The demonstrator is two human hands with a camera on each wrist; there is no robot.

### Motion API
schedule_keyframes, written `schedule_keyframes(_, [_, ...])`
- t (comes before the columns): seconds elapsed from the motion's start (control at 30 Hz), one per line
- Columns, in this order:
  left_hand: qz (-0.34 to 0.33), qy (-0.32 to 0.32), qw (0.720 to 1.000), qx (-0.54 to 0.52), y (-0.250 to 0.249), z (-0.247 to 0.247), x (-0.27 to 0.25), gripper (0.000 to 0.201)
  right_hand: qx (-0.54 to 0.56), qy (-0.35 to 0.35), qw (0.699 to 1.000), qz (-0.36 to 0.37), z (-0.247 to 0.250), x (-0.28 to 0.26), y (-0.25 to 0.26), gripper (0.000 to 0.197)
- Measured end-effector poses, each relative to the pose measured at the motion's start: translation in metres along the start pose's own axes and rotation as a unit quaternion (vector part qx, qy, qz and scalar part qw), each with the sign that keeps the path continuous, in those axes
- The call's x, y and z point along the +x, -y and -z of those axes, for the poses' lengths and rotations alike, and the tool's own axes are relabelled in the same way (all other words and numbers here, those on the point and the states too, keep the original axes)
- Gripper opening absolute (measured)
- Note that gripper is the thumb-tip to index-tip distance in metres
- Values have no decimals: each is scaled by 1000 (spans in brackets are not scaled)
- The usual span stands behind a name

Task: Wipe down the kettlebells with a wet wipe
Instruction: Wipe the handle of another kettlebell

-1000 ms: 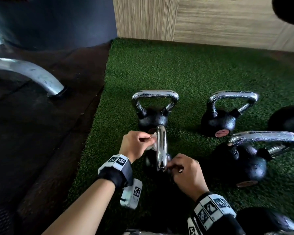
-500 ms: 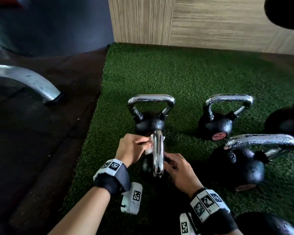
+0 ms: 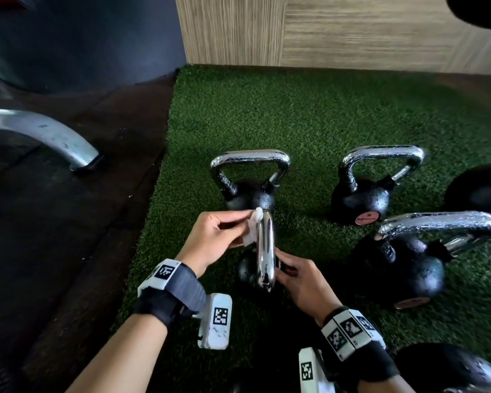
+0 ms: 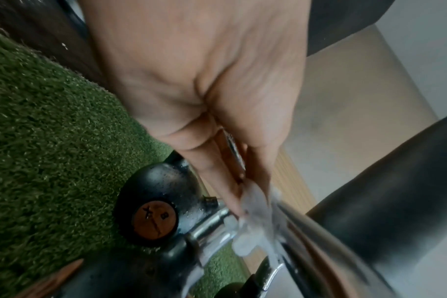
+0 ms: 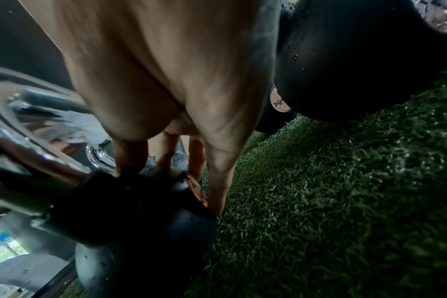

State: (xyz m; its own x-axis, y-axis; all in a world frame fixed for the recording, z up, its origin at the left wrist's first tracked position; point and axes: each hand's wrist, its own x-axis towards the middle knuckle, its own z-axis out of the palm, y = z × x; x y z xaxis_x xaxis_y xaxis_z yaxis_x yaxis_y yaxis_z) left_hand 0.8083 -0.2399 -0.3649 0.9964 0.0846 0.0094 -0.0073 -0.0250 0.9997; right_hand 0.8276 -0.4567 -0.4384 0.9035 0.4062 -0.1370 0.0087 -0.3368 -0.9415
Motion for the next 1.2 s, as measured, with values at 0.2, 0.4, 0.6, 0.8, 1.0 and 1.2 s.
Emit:
schedule_keyframes(0.2, [-3,-4,999,46,-7,6,-2,28,32,8,999,-10,0,2,-3,88])
schedule_keyframes(0.4, [17,86,993,84,-12,9,-16,18,55,16,998,1,3,-1,-1,79])
schedule_keyframes(0.6, [-9,48,994,93,-14,5,-24,16,54,0,999,-4,4,1,0,84])
schedule_keyframes(0.8, [13,125,988,90,-5,8,-40,16,69,20,997,-19,6,-2,1,61])
schedule_keyframes(1.0, [12,139,982,128,5,5,-57,14,54,19,997,-41,6,-1,4,62])
schedule_keyframes(1.2, [35,79,983,160,19,0,-65,14,48,-2,997,-55,4,-2,4,57])
